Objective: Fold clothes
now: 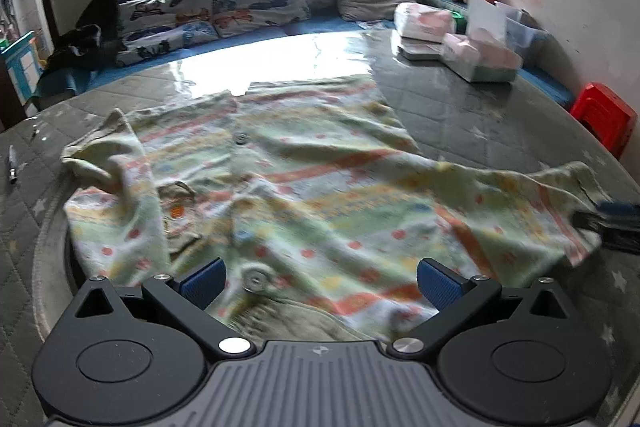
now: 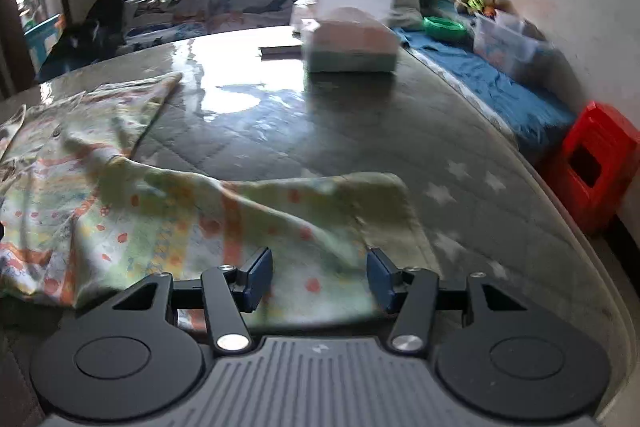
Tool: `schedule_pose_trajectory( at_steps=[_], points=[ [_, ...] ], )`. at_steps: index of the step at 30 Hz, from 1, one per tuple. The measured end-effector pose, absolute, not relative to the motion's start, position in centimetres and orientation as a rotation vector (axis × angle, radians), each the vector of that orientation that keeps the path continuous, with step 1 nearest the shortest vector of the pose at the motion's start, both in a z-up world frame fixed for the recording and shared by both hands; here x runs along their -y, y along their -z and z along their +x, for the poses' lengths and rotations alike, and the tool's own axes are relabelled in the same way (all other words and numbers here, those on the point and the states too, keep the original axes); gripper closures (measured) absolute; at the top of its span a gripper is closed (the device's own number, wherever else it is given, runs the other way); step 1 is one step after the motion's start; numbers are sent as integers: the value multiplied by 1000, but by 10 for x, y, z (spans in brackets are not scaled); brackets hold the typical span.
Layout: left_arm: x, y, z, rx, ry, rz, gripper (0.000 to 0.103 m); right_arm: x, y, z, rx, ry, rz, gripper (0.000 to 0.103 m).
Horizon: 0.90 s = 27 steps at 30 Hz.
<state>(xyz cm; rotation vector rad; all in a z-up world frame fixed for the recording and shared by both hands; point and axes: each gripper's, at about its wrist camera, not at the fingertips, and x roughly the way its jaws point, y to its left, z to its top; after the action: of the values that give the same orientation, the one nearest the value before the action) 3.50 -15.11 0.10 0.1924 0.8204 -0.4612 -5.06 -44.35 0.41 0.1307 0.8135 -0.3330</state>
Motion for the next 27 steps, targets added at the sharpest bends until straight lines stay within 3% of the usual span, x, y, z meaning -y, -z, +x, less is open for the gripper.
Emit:
schedule_pose_trajectory(
  at_steps=[13, 27],
  points=[
    [105, -6, 63, -805, 287, 134, 0, 471, 4, 3, -793, 364, 144, 49],
    [59, -15, 160, -745, 33, 96, 1, 475, 10, 22, -756, 386, 132, 46]
  ],
)
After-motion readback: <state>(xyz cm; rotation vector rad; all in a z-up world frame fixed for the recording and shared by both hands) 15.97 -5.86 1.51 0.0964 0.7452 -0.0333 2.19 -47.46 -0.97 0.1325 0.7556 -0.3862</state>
